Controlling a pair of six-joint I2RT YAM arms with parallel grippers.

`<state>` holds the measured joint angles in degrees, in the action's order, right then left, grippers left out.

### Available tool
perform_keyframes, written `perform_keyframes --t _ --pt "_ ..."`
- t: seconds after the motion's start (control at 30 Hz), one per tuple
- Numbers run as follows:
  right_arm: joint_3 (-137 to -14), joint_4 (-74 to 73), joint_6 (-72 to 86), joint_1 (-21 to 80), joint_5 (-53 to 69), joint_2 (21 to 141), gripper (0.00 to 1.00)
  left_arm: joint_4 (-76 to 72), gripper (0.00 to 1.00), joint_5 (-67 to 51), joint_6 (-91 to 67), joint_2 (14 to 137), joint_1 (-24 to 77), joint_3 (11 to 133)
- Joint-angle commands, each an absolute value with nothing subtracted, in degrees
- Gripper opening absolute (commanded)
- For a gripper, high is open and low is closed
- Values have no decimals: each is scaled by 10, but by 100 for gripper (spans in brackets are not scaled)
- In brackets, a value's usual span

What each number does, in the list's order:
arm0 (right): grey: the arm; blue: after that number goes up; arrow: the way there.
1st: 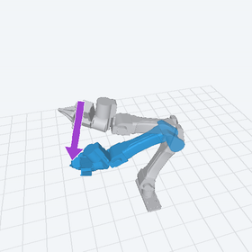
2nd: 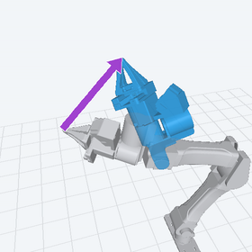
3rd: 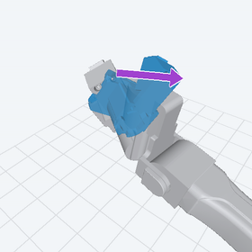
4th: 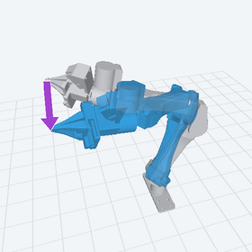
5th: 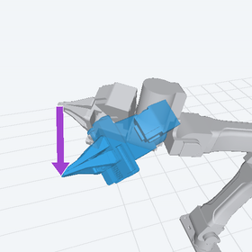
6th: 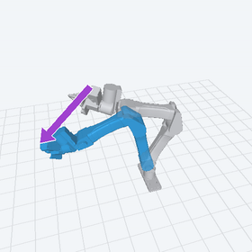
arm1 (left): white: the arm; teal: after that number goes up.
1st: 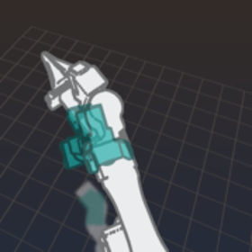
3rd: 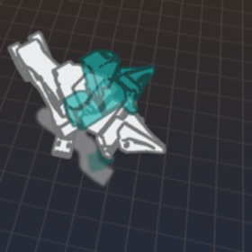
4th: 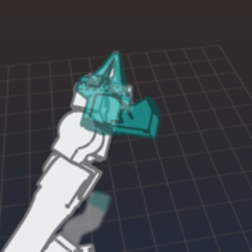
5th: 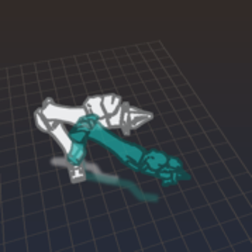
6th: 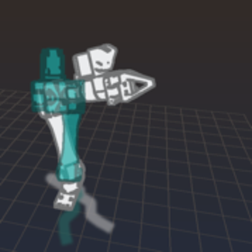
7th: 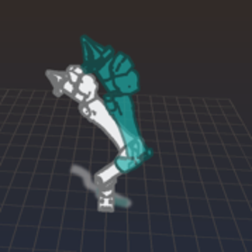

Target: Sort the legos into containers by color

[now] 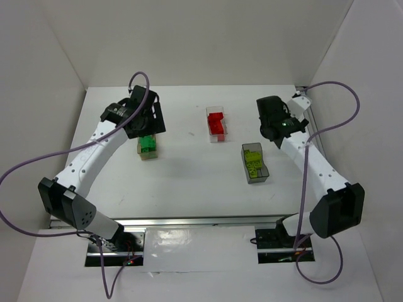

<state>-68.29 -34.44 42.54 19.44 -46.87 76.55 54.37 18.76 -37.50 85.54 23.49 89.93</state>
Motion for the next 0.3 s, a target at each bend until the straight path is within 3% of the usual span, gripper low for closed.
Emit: perform_keyframes --t 0.0,0.27 --pt "-737 -523 590 178 -577 810 100 537 86 178 -367 859 229 924" --pt "-697 -435 483 173 -521 815 100 537 86 170 -367 864 229 930"
